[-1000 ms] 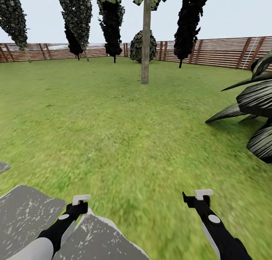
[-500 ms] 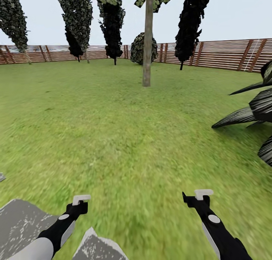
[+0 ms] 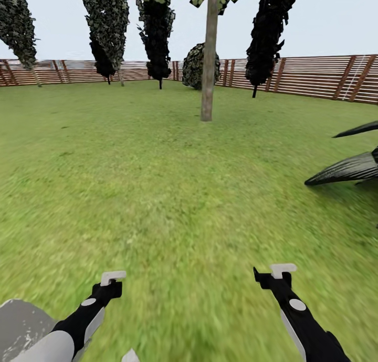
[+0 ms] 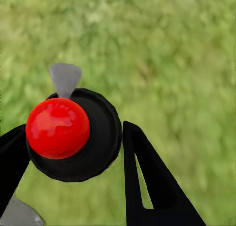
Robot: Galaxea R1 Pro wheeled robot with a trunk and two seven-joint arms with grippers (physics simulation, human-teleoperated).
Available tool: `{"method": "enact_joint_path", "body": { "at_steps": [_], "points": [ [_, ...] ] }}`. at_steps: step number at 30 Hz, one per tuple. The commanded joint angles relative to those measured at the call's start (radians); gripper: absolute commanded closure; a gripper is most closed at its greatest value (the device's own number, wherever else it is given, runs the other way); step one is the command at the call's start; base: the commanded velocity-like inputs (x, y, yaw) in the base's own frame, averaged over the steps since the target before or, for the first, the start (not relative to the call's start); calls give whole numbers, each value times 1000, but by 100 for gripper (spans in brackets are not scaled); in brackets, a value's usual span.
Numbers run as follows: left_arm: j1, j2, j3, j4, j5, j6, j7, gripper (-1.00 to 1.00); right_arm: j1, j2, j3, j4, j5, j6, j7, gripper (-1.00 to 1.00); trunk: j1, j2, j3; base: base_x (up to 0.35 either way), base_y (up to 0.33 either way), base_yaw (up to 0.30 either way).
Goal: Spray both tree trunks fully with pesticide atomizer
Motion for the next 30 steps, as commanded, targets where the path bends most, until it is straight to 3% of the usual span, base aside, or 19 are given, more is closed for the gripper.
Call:
{"method": "enact_joint_path", "body": {
  "at_steps": [1,30],
  "points": [
    [0,0,0,0,0,0,0,100,0,0,0,0,0,0,0,-100,0,0,0,335,176,0],
    [0,0,0,2,0,-2,1,100,0,0,0,1,1,0,0,-100,0,0,0,335,177,0]
  ]
}}
